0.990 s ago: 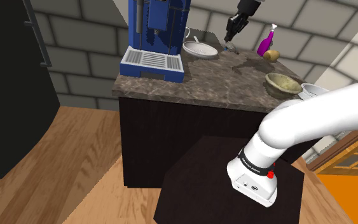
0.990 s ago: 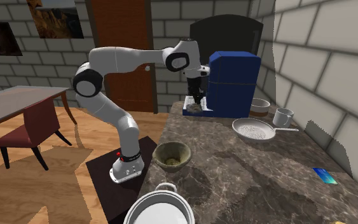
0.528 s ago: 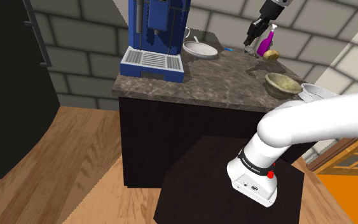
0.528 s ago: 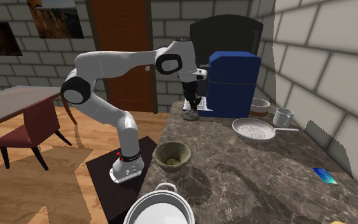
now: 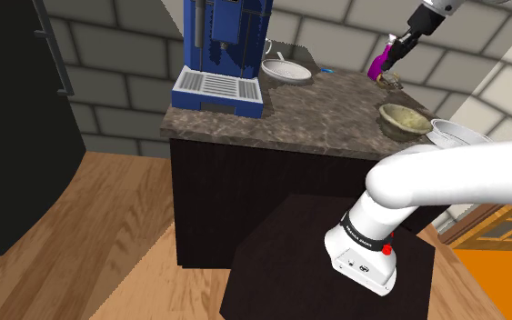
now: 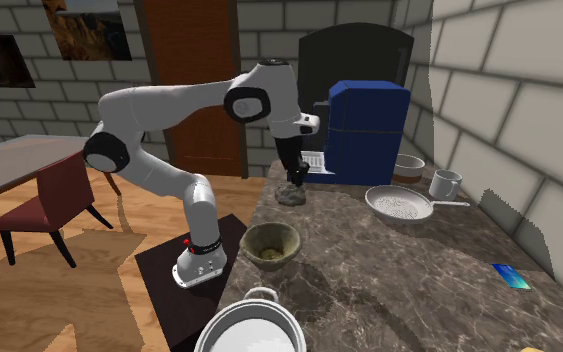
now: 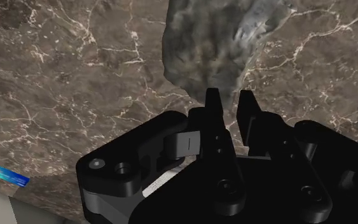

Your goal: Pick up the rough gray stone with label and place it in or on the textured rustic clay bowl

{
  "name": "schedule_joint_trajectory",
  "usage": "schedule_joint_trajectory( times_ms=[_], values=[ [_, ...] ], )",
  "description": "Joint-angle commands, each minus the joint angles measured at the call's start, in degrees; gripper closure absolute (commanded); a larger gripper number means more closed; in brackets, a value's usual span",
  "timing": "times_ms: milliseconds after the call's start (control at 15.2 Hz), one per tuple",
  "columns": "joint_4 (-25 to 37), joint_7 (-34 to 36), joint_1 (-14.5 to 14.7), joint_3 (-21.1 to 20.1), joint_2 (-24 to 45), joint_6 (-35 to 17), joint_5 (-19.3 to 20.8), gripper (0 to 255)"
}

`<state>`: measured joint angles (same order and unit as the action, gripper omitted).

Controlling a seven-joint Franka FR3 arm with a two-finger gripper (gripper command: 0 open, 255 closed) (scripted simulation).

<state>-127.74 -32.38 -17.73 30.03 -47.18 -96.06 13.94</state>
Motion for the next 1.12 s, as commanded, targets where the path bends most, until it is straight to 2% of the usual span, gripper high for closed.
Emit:
schedule_joint_trajectory(
  times_ms=[0,462,1056],
  values=[
    [0.7,-2.7,-1.0,2.0,-1.2,1.5,1.3,255],
    [6.3,-12.0,-2.5,9.9,-1.8,5.7,5.5,255],
    [-1.4,-12.0,-3.9,11.8,-4.0,-0.1,7.6,255]
  ],
)
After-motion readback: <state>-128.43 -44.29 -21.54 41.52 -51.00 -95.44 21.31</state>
